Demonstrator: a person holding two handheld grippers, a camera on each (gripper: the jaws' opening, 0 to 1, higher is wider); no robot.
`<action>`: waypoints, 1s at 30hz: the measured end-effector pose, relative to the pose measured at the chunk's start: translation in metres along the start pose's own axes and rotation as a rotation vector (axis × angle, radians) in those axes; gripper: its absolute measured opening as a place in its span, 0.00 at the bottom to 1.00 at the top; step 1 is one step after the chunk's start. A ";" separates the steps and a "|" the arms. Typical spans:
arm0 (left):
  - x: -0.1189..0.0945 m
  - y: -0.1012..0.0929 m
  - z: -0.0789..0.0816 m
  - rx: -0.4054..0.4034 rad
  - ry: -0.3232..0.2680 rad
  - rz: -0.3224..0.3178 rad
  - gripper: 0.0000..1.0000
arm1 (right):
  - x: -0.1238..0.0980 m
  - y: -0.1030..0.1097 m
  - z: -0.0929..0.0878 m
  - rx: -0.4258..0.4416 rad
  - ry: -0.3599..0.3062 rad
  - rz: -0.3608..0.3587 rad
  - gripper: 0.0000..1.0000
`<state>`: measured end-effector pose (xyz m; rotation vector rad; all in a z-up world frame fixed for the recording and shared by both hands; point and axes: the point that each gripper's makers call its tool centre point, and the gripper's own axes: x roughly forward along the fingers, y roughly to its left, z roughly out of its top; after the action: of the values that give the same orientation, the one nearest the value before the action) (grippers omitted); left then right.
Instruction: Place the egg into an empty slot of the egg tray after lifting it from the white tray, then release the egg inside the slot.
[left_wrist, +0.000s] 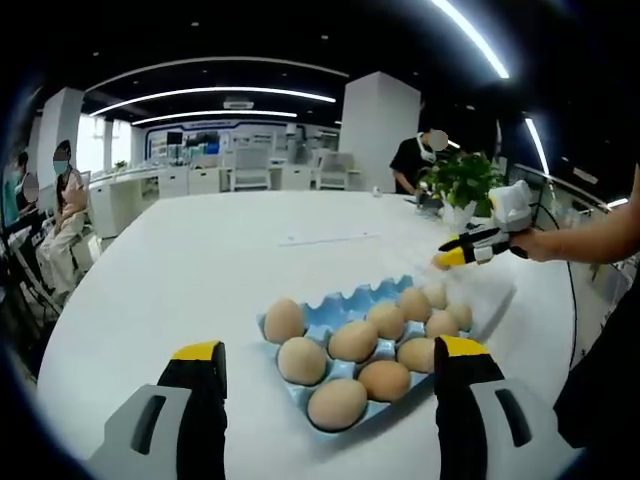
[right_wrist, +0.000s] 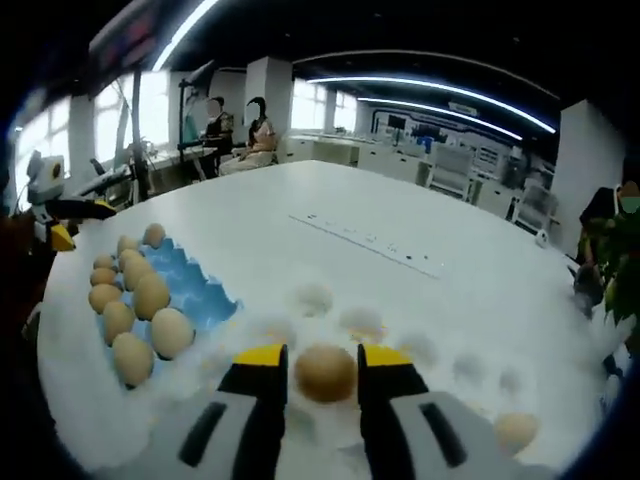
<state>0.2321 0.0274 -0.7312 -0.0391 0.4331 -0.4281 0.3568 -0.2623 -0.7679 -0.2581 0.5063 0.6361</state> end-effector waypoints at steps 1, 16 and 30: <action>0.000 0.000 0.000 0.000 -0.001 0.000 0.87 | 0.000 0.000 -0.001 0.008 0.000 0.004 0.27; -0.002 -0.004 0.002 0.001 -0.002 0.001 0.87 | 0.005 0.001 -0.009 -0.042 0.014 0.059 0.25; -0.002 -0.004 0.004 0.005 -0.006 0.000 0.88 | -0.006 0.009 0.028 0.007 -0.074 0.061 0.24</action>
<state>0.2299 0.0242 -0.7265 -0.0351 0.4263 -0.4287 0.3577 -0.2470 -0.7416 -0.2120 0.4468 0.7002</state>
